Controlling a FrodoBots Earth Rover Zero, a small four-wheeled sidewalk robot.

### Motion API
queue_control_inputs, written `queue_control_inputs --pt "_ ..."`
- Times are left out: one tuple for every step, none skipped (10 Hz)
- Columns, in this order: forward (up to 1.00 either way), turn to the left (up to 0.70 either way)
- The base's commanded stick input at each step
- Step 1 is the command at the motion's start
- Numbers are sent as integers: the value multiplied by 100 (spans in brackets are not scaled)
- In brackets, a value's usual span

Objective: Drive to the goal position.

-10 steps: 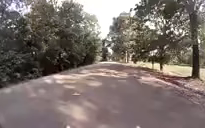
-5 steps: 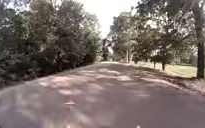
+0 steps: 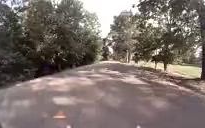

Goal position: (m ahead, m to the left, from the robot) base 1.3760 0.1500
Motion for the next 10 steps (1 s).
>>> queue_control_inputs --pt "70 0" --pt "70 0" --pt "70 0" --pt "70 0" --pt "70 0" --pt "70 0" --pt "70 0" --pt "70 0" --pt "70 0" --pt "70 0"
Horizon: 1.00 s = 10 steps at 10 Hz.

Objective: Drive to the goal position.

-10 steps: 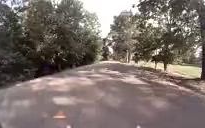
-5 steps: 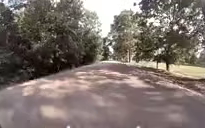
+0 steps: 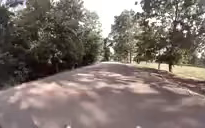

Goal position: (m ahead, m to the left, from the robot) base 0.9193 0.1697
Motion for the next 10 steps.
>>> queue_control_inputs --pt "70 0" --pt "70 0" --pt "70 0" --pt "70 0" --pt "70 0" --pt "70 0" --pt "70 0" --pt "70 0" --pt "70 0" --pt "70 0"
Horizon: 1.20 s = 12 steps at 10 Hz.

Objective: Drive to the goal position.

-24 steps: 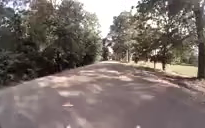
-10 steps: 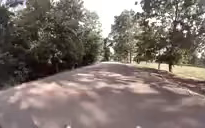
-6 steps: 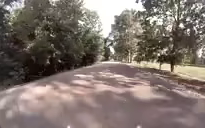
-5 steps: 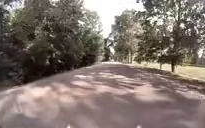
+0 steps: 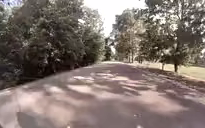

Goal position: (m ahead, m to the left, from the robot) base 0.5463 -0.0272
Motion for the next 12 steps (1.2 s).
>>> queue_control_inputs --pt "70 -2" --pt "70 -24" --pt "70 -35" --pt "70 -35" --pt "70 -35" --pt "70 -35" --pt "70 -35" --pt "70 -35" --pt "70 -35" --pt "70 -35" --pt "70 -19" --pt "70 0"
